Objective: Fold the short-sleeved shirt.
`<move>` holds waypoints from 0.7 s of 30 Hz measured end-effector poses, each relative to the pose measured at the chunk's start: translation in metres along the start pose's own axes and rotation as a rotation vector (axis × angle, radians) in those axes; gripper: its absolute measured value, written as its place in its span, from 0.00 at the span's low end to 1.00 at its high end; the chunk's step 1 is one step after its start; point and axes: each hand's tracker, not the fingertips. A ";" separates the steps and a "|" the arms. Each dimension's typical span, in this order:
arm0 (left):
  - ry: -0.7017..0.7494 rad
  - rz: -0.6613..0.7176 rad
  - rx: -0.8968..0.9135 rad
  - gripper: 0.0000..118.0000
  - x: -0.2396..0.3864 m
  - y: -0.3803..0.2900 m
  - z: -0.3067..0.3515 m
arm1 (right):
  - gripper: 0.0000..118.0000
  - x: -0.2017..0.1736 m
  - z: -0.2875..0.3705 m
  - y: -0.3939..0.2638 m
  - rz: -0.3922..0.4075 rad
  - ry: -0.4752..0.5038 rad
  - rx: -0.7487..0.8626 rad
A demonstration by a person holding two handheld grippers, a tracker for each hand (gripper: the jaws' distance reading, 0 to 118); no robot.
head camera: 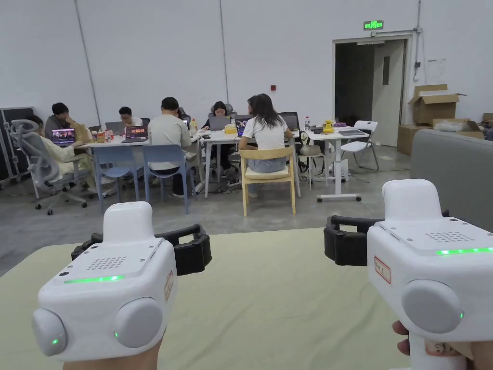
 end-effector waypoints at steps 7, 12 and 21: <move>-0.008 0.007 -0.001 1.00 -0.001 0.000 0.000 | 1.00 0.000 0.005 0.000 -0.015 -0.007 0.027; -0.005 0.007 -0.005 1.00 -0.001 0.000 0.000 | 1.00 0.002 0.005 0.002 -0.026 -0.016 0.026; -0.005 0.011 -0.006 1.00 -0.002 0.001 0.001 | 1.00 0.006 0.001 0.002 -0.048 -0.026 -0.008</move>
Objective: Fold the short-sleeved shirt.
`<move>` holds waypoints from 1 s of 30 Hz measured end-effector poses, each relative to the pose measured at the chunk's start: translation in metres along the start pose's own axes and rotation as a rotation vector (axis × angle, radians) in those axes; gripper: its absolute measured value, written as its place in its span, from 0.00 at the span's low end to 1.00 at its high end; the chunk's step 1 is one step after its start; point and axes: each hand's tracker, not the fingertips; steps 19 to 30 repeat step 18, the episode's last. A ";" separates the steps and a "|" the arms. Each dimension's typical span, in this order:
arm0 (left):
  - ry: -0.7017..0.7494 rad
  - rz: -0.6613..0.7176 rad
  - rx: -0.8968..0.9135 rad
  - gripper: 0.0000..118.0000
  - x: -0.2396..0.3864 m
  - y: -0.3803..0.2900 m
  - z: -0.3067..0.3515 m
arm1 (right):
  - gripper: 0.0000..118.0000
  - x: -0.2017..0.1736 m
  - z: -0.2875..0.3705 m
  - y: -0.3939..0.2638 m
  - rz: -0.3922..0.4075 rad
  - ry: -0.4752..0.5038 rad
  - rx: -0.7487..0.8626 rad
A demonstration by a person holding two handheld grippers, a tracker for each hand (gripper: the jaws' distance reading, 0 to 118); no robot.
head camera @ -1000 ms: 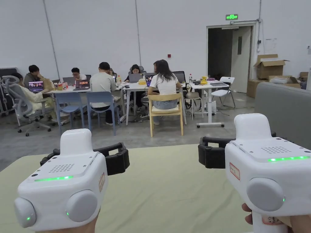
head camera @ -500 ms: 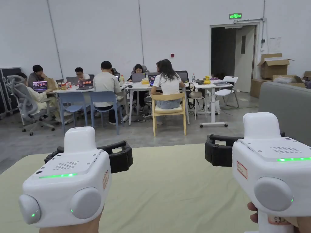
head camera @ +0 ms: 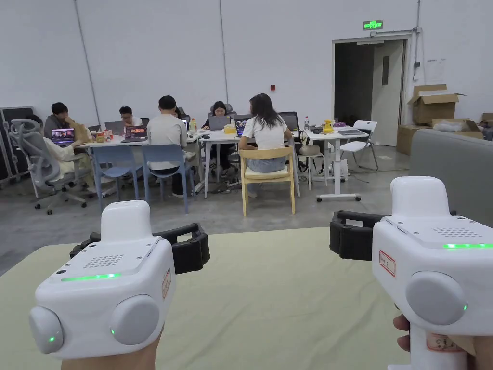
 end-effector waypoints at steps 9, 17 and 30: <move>0.002 0.002 -0.011 1.00 0.001 -0.002 -0.002 | 1.00 -0.002 0.001 -0.001 0.020 -0.004 0.005; 0.003 -0.001 -0.011 1.00 0.001 -0.001 -0.002 | 1.00 -0.002 0.002 0.000 0.020 -0.004 0.005; 0.002 -0.001 -0.009 1.00 0.001 -0.001 -0.001 | 1.00 -0.003 0.002 0.000 0.021 -0.004 0.005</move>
